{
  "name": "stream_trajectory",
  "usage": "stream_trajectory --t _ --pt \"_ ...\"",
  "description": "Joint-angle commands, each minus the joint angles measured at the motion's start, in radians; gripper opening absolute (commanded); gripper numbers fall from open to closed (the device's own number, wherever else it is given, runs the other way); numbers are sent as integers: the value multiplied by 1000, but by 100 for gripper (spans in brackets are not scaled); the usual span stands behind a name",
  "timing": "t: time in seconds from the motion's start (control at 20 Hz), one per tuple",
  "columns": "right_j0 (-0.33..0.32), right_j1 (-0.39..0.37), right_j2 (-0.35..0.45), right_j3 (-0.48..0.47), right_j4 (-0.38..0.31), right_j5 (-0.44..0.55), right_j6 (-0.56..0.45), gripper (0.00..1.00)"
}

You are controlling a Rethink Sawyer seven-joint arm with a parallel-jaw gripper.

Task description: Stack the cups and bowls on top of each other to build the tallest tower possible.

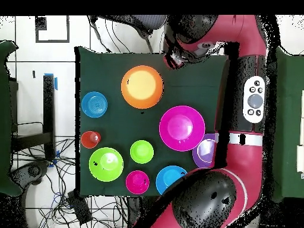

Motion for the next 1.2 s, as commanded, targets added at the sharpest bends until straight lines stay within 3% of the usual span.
stream_trajectory --t 0.05,0.3,0.55,0.7,1.2 --pt "30 17 -91 4 12 -67 175 100" --pt "50 49 -86 -37 9 -78 180 100" --pt "47 27 -116 23 56 -130 218 100" --pt "69 45 -113 -19 53 -121 220 100" --pt "74 33 -154 -2 84 -130 211 100"
